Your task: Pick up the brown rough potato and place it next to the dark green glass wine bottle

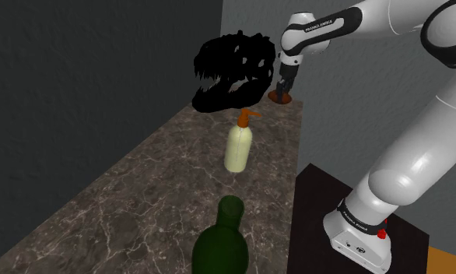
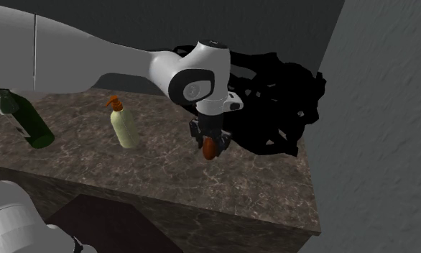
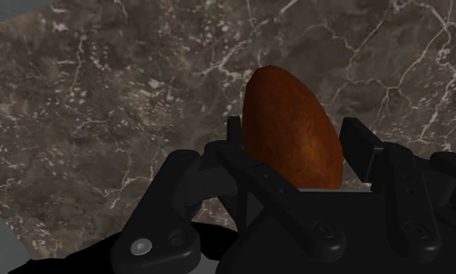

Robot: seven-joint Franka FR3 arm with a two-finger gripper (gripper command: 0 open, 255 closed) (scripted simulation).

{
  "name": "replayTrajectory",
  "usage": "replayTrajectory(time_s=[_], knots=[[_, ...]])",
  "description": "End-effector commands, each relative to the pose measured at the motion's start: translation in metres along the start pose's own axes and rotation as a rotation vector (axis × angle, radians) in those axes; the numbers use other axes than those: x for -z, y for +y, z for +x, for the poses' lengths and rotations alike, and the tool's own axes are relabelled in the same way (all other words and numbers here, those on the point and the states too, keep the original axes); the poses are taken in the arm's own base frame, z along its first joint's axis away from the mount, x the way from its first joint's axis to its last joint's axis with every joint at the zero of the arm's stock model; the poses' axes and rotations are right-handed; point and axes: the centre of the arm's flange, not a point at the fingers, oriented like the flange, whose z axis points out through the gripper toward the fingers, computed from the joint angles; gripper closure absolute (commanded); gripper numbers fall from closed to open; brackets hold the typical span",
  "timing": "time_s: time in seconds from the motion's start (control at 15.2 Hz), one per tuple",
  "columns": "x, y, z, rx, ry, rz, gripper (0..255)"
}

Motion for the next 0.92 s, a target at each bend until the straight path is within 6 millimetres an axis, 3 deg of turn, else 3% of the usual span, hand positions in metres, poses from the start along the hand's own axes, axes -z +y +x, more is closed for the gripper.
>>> replayTrajectory(time_s=[0.0, 0.86], knots=[[0.011, 0.000, 0.000, 0.000, 0.000, 0.000, 255], [0.079, 0.000, -0.005, 0.000, 0.000, 0.000, 255]])
